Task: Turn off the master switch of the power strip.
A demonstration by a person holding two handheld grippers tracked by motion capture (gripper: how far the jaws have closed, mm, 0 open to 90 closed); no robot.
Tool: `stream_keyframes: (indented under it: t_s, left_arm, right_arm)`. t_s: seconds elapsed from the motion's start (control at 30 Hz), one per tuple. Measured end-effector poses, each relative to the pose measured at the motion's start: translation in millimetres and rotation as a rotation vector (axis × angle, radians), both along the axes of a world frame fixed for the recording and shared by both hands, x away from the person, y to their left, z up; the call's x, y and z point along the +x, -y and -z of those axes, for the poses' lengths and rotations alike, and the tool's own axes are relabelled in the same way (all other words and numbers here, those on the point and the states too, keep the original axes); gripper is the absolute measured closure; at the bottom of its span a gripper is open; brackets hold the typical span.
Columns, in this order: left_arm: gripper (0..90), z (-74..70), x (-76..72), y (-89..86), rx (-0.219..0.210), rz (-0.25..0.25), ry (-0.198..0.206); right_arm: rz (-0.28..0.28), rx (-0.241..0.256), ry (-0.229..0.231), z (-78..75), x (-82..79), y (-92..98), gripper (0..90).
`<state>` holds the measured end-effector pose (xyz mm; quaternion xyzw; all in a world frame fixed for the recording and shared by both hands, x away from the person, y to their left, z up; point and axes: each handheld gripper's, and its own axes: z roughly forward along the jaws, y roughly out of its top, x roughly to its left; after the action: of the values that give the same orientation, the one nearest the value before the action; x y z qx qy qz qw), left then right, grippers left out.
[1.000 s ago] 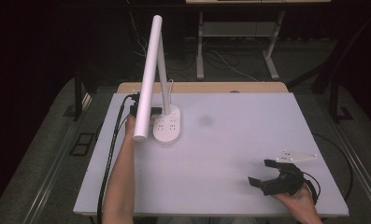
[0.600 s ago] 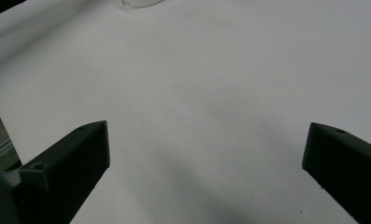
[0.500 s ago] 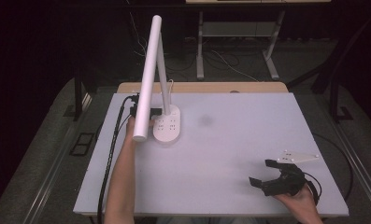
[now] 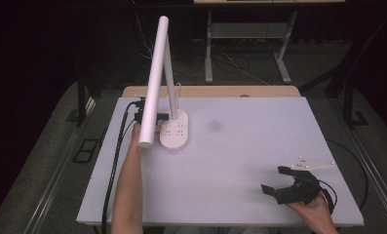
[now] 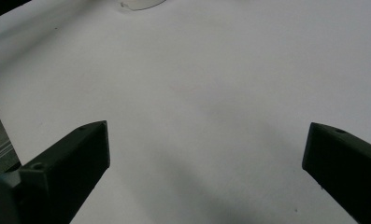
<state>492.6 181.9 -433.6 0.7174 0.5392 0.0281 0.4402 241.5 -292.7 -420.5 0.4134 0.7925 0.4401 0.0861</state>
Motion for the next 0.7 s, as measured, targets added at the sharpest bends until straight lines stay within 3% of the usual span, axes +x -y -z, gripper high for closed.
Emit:
stream_keyframes:
  t_s: [0.23,0.27,0.37,0.43,0.53,0.7]
  left_arm:
    - [90.0,-3.8,-0.9,4.5,0.045,0.0,0.012]
    - [90.0,-5.3,-1.3,3.9,0.032,-0.006,0.018]
    - [90.0,-7.5,-2.4,2.9,0.076,-0.022,0.038]
    - [90.0,-7.3,-3.1,0.5,0.077,-0.035,0.042]
    - [90.0,-9.6,-4.7,-4.4,0.028,-0.059,0.062]
    - [90.0,-18.0,-7.8,-10.6,0.019,-0.074,0.083]
  right_arm:
    - [0.003,0.0,0.002,-0.3,-0.1,0.1,0.3]
    - [0.002,0.0,0.003,-0.5,-0.3,0.1,0.3]
    - [0.003,0.001,0.006,-0.7,-0.5,0.6,0.3]
    - [0.005,0.004,0.002,-0.6,-0.3,0.8,0.3]
    - [0.007,0.002,0.0,-0.4,0.4,0.9,0.3]
    - [0.006,-0.001,0.007,-0.3,1.9,0.7,0.3]
